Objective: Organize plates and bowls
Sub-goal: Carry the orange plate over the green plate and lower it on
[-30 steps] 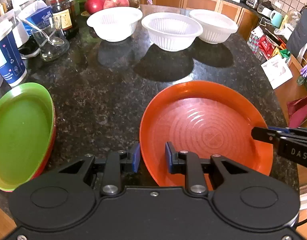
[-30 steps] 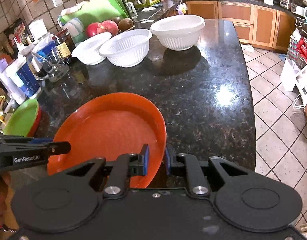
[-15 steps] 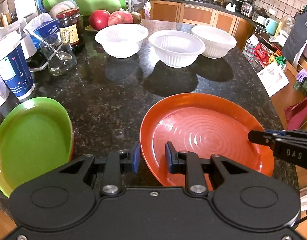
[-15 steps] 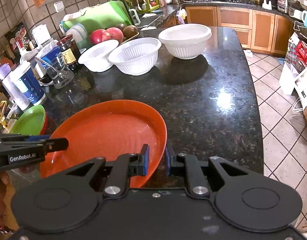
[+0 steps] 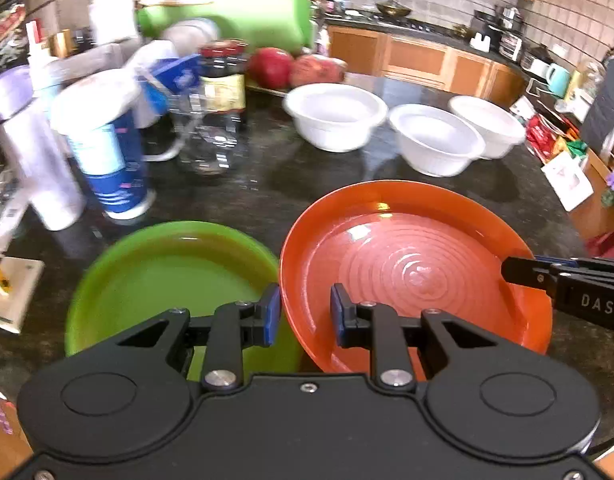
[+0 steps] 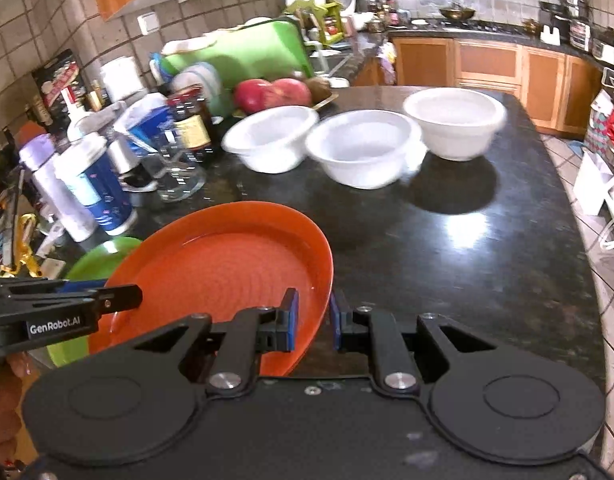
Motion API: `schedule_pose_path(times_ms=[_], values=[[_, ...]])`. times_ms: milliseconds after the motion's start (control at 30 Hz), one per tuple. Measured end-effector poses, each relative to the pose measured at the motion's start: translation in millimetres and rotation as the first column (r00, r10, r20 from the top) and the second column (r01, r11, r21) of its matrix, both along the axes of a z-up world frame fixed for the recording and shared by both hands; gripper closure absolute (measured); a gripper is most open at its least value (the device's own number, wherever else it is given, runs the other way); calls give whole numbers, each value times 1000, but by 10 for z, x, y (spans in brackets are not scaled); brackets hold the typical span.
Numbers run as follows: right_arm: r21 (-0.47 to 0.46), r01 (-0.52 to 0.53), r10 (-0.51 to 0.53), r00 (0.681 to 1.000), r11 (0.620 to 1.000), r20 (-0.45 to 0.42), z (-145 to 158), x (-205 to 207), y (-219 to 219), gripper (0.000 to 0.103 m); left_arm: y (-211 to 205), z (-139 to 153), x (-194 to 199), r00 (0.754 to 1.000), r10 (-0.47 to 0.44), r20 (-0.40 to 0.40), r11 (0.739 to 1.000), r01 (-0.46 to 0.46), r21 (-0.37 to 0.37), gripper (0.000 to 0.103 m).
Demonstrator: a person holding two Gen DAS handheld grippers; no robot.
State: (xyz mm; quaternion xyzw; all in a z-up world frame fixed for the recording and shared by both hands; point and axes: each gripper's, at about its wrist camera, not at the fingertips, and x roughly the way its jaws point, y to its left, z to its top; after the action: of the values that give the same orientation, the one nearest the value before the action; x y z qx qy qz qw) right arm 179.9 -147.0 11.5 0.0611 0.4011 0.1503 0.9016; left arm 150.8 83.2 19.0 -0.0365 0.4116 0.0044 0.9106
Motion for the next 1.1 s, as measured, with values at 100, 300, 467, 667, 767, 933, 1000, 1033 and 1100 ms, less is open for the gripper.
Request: schedule_pose_path(times_ms=[100, 300, 467, 667, 767, 933, 1000, 1033, 1100], values=[[4, -21, 21, 1000, 1000, 5, 30, 13, 287, 85, 240, 15, -28, 1000, 21, 12, 1000, -21, 7, 70], [5, -62, 62, 998, 998, 9, 41, 38, 787, 85, 693, 24, -91, 998, 58, 39, 998, -59, 34, 70], [0, -74, 74, 997, 997, 0, 9, 85, 1139, 85, 983, -34, -93, 997, 70, 27, 997, -70, 30, 70], [-7, -71, 71, 997, 997, -11, -45, 80, 1386, 85, 1203, -117, -87, 998, 63, 6, 998, -63, 23, 70], [-12, -67, 67, 998, 998, -17, -73, 64, 1452, 85, 1283, -153, -92, 999, 51, -4, 999, -51, 14, 70], [-27, -56, 55, 998, 998, -36, -136, 27, 1526, 85, 1393, -231, -87, 999, 26, -24, 1000, -26, 6, 70], [-35, -51, 50, 998, 998, -39, -150, 8, 1545, 85, 1406, -241, -100, 1000, 17, -25, 1000, -16, 8, 70], [-40, -48, 47, 998, 998, -37, -156, -6, 1562, 85, 1413, -245, -101, 1000, 12, -25, 1000, -11, 8, 70], [-49, -45, 43, 998, 998, -37, -163, -22, 1576, 85, 1428, -250, -105, 1000, 2, -26, 1000, -1, 7, 70]])
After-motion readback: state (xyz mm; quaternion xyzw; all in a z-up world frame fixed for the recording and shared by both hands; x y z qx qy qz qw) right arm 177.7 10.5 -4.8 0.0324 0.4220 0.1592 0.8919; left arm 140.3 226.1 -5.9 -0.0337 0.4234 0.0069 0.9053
